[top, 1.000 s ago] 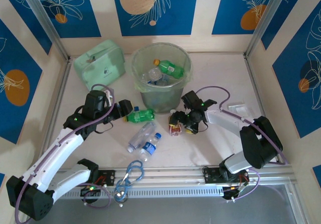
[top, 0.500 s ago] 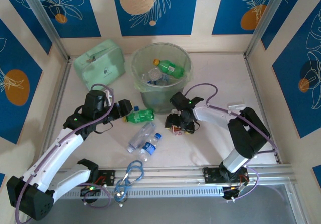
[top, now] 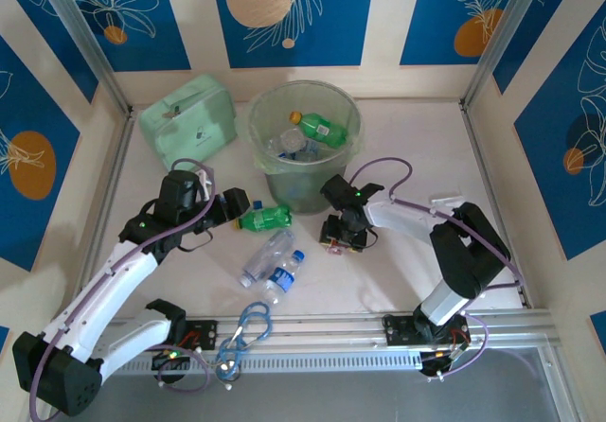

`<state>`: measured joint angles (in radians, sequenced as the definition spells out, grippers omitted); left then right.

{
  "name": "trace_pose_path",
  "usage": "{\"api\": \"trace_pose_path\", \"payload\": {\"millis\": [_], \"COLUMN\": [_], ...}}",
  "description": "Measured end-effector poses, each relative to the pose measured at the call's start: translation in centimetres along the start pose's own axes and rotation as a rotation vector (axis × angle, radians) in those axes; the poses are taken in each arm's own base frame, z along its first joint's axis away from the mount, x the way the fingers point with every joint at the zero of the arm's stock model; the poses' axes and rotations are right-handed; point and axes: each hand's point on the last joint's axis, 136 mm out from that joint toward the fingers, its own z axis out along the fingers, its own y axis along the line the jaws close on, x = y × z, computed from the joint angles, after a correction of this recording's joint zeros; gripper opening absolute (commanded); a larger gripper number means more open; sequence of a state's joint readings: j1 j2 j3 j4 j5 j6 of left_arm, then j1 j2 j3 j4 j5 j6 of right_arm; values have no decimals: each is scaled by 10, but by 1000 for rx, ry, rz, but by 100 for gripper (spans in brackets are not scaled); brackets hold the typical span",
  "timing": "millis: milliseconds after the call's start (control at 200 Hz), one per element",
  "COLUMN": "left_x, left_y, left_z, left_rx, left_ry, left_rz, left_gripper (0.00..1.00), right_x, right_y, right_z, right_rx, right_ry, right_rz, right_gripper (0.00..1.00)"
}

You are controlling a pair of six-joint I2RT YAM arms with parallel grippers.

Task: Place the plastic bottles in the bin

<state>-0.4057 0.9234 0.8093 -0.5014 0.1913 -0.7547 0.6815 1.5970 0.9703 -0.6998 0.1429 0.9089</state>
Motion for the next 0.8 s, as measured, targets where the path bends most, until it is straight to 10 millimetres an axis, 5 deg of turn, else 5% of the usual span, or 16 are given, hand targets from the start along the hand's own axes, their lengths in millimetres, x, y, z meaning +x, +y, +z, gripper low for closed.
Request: {"api": "trace_pose_path", "payload": {"millis": [155,325,615,795], "left_x": [-1,-5,-20,-15], "left_y": [-1,-8,-60,-97], "left_z": [-2,-8,-20,-20], "left_rx": [5,26,235,425], "left_ry": [-5,-9,7,78], "left_rz": [-1,4,31,16], "left_gripper": [84,88,86,86], "right_x": [9,34,84,94], "right_y": [-2,9,41,84], "right_z": [-20,-64,-139,-175], "right_rx": [-27,-137,-422,-519], "right_ry": [-36,-100,-166,-175], "right_rz": [-20,-124,-339,-460], "right_gripper": [53,51,50,50]}}
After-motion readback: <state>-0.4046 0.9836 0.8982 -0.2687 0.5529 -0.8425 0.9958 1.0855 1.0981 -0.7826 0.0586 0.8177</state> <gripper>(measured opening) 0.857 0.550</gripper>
